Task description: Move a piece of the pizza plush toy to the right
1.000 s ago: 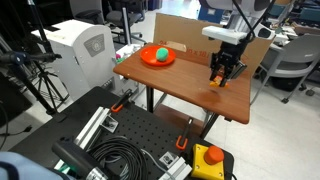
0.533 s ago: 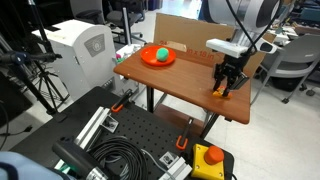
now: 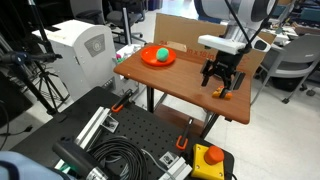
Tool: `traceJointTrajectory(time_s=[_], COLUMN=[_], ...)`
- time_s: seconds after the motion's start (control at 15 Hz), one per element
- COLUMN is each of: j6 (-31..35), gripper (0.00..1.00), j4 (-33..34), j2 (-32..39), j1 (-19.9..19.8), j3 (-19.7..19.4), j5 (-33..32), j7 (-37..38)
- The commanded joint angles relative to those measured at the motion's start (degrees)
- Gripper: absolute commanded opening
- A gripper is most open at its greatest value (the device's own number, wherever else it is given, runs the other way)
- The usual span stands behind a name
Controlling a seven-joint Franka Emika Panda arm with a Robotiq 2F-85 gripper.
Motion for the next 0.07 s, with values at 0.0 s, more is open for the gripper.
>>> traceJointTrajectory(time_s=[0.0], j6=[-0.17], gripper=[0.96], j4=[-0.57], j2=[-0.7], j1=[0.05], j3=[-0.04], j5=[0.0], j7=[-0.15])
